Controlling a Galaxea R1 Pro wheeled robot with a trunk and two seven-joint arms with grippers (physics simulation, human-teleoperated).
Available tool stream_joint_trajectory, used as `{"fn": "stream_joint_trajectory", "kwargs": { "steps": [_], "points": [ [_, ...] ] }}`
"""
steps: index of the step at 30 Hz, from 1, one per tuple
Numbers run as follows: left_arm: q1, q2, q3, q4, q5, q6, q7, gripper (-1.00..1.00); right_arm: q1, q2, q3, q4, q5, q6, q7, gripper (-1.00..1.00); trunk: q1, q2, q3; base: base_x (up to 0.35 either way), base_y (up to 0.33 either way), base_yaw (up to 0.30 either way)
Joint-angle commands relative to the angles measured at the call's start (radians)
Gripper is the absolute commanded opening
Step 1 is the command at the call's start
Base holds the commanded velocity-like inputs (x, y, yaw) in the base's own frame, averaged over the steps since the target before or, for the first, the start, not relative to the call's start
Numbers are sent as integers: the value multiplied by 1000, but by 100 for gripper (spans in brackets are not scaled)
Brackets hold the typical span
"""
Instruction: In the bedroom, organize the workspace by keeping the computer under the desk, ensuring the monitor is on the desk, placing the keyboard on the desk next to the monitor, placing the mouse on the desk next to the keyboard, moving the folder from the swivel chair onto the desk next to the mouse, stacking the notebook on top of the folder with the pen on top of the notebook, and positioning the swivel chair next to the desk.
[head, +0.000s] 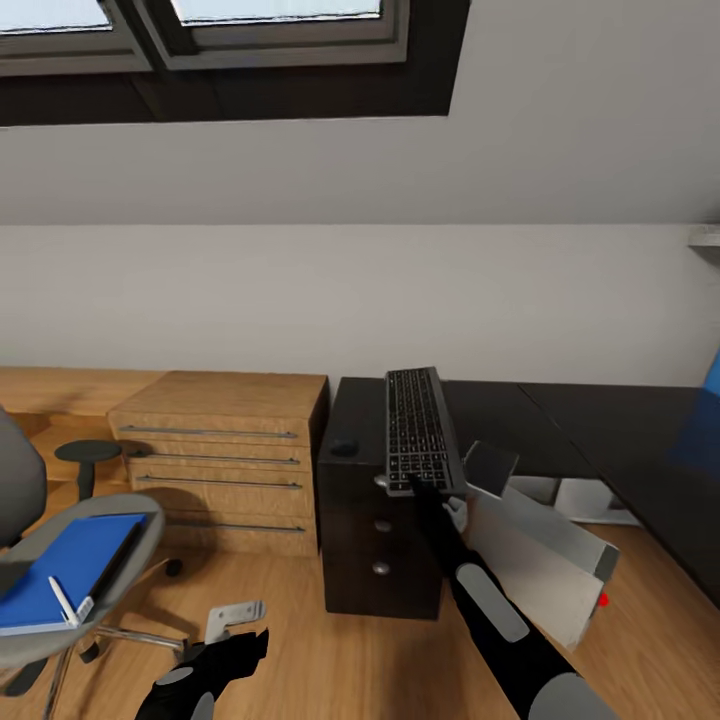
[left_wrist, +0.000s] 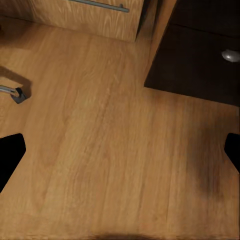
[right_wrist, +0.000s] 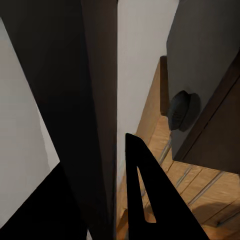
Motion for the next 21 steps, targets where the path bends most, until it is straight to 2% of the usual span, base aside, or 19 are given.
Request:
{"fn": "stream_joint_trajectory", "kwargs": {
  "steps": [1,4,7,10,15,17,18,19,21],
  "points": [
    [0,0,-1,-1,11,3,9,100,4,-4,5,-13,-13,-5,7,-100,-5,7,2,-329,-131,0],
    [-1,0,-2,-1,11,3,10,100,19,-14,5,-56,-13,-4,9,-100,-16,28,12,-313,-170,0],
    [-1,0,-2,-1,11,3,10,100,44,-49,5,-112,-14,4,10,-100,-28,49,21,-289,-224,0],
    [-1,1,-1,13,12,2,10,100,49,-65,7,-126,-16,30,11,-100,-39,70,30,-285,-233,0],
    [-2,5,2,168,14,-20,8,100,55,-71,8,-148,-18,77,11,-100,-58,105,46,-286,-217,0],
    [-1,8,6,230,15,-64,9,100,69,-72,8,-173,-18,84,11,-100,-66,119,52,-302,-97,0],
    [-1,10,8,282,15,-117,8,100,83,-72,8,-199,-18,85,10,-100,-70,126,55,-302,-55,0],
    [-1,10,9,301,15,-137,8,100,88,-72,8,-207,-18,86,10,-100,-74,133,59,-295,-49,0],
    [-2,11,9,375,15,-218,7,100,105,-73,8,-235,-18,88,10,-100,-81,147,65,-260,-29,0]
  ]
}}
